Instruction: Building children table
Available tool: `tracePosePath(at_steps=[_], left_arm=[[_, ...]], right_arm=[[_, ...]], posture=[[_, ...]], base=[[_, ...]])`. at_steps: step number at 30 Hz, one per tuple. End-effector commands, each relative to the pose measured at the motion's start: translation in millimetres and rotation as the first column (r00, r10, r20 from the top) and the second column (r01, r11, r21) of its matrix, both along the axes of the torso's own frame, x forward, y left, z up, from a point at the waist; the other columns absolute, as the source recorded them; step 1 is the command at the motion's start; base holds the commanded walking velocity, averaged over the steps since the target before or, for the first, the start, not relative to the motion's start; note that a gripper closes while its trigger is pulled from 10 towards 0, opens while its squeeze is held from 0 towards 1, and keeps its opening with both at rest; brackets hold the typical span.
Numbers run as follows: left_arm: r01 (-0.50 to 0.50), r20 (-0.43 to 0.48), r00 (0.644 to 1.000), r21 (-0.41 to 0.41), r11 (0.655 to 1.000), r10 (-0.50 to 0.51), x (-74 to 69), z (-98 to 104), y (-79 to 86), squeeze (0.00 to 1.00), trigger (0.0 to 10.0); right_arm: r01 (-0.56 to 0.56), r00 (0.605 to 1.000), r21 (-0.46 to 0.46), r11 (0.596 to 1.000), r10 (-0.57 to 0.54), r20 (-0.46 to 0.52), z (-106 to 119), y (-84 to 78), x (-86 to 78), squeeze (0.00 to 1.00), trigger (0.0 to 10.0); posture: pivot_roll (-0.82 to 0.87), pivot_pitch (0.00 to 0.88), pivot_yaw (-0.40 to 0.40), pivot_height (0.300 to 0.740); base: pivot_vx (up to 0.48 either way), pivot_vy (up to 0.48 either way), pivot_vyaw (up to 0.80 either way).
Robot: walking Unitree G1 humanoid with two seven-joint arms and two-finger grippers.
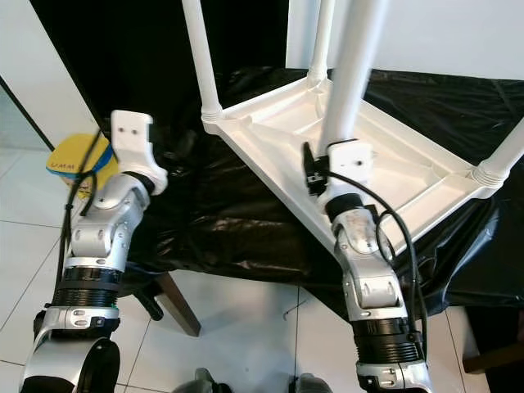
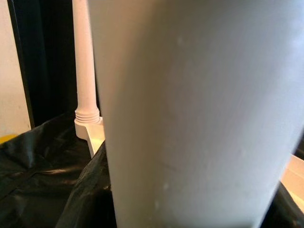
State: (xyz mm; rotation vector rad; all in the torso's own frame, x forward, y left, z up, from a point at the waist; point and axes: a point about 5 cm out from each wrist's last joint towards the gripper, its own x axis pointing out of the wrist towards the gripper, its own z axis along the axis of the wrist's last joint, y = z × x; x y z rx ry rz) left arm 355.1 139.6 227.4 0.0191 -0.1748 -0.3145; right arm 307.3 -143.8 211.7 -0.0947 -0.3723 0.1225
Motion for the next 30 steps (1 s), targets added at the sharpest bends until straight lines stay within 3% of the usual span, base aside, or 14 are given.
tracePosePath(at_steps=[1,5,17,30], left_arm=[[-0.002,0.001,1.000,0.002,1.000,0.002,-1.7,-1.3,-1.2,0.00,10.0],[-0.019,-0.010,1.000,-0.017,1.000,0.019,-2.1,-1.6,1.0,0.00,10.0],[-0.042,0.012,0.999,-0.042,0.998,0.043,-2.3,3.9,10.3,0.00,10.0],[-0.055,0.019,0.998,-0.074,0.996,0.057,-5.7,4.3,18.3,0.00,10.0]], right_arm=[[0.033,0.999,0.005,0.999,-0.033,-0.004,-1.5,-7.5,0.5,0.00,10.0],[0.049,0.999,0.005,0.999,-0.049,-0.012,-3.0,-12.3,0.8,0.00,10.0],[0.083,0.996,-0.013,0.996,-0.084,-0.017,-3.4,-26.1,7.1,0.00,10.0],[0.082,0.997,-0.029,0.996,-0.083,-0.011,-1.1,-30.0,11.2,0.00,10.0]], posture=[[-0.16,0.044,0.004,0.740],[-0.16,0.037,0.014,0.740],[-0.14,0.019,-0.007,0.740],[-0.13,0.010,-0.028,0.740]], base=[[0.000,0.000,0.00],[0.000,0.000,-0.30],[0.000,0.000,-0.79],[0.000,0.000,-0.78]])
